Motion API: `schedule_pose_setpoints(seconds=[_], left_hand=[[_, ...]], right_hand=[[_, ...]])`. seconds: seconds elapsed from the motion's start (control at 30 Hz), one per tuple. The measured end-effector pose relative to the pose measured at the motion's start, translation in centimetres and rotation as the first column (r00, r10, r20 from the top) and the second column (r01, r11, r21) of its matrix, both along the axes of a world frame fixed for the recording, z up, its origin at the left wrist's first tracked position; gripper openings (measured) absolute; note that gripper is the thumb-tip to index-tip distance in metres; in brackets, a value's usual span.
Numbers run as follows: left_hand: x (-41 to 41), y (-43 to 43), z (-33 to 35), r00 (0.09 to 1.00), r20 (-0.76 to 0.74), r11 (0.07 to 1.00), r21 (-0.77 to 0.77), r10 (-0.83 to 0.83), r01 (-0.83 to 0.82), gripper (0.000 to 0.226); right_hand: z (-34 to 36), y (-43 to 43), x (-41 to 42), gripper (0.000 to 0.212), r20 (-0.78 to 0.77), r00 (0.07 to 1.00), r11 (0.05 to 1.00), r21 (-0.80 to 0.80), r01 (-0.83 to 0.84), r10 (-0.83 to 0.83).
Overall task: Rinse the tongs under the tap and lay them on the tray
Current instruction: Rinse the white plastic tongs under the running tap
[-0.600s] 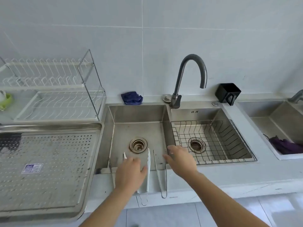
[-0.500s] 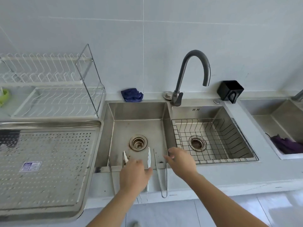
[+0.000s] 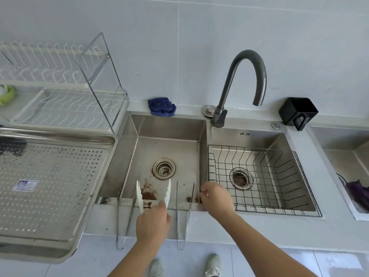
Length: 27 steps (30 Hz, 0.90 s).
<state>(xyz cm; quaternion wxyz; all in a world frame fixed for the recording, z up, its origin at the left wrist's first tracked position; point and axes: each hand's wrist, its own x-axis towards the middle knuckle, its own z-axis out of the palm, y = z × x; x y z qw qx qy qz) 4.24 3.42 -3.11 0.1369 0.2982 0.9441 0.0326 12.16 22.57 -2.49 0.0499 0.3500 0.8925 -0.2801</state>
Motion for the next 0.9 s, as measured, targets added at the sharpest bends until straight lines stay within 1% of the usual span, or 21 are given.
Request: schedule_pose_setpoints(seconds=[0.13,0.17,0.23,0.27,0.33,0.43,0.5,0.57,0.6,0.67,0.73,0.83,0.9], left_hand=[[0.5,0.1,0.3,1.0,-0.008,1.0,-0.001,0.027,-0.027,0.017],[0.5,0.2,0.6,0.999,-0.023,0.999,0.022,0.029,-0.029,0.016],[0.7,0.5,1.7,0.998,-0.056,0.999,0.051,0.021,-0.018,0.005],[0.8,0.6,2.2,0.997,-0.074,0.997,0.08,0.004,0.002,0.013],[0.7,0.8,3.1,0.987,-0.155,0.991,0.123,-0.035,0.055,0.031],[0.3,1.6,4.8,0.976,-0.216,0.98,0.186,-0.034,0.075,0.035],[0.0,2.0,5.9,0.973,-0.232,0.96,0.269,-0.016,0.08,0.032],[-0.3,2.6,7.0,0.984,-0.175,0.915,0.401,0.041,0.033,0.027],[-0.5,2.9,7.3,0.986,-0.131,0.879,0.476,0.104,-0.029,0.025],[-0.9,4.0,7.8,0.981,0.011,0.787,0.596,0.193,-0.162,0.021],[-1.2,5.2,8.4,0.965,0.15,0.676,0.69,0.213,-0.257,0.017],[-1.5,7.0,9.1,0.922,0.296,0.565,0.729,0.249,-0.387,0.02],[-1.7,7.7,9.5,0.885,0.395,0.496,0.732,0.249,-0.466,0.018]], right_hand=[[-1.2,1.3,1.5,0.021,-0.063,0.998,0.998,-0.062,0.015,-0.019],[-1.4,1.5,1.7,0.02,-0.08,0.997,0.997,-0.079,0.014,-0.02],[-1.8,2.1,1.8,0.019,-0.095,0.995,0.995,-0.102,0.008,-0.017],[-1.8,2.3,1.7,0.019,-0.091,0.996,0.994,-0.113,0.005,-0.015],[-1.8,2.7,1.6,0.017,-0.083,0.996,0.992,-0.13,0.0,-0.011],[-1.6,3.9,1.3,0.015,-0.092,0.995,0.987,-0.157,0.016,-0.031],[-1.1,5.5,0.7,0.012,-0.117,0.99,0.982,-0.183,0.054,-0.076],[-0.3,7.8,-0.5,0.009,-0.166,0.979,0.978,-0.19,0.087,-0.119],[0.3,9.1,-1.3,0.007,-0.2,0.968,0.974,-0.199,0.109,-0.149],[1.6,12.0,-3.0,0.008,-0.269,0.933,0.952,-0.255,0.168,-0.237],[2.9,14.7,-4.9,0.009,-0.325,0.88,0.909,-0.349,0.229,-0.346],[4.6,18.4,-7.3,0.011,-0.369,0.808,0.852,-0.442,0.282,-0.459],[5.3,20.3,-8.4,0.017,-0.365,0.801,0.842,-0.453,0.293,-0.475]])
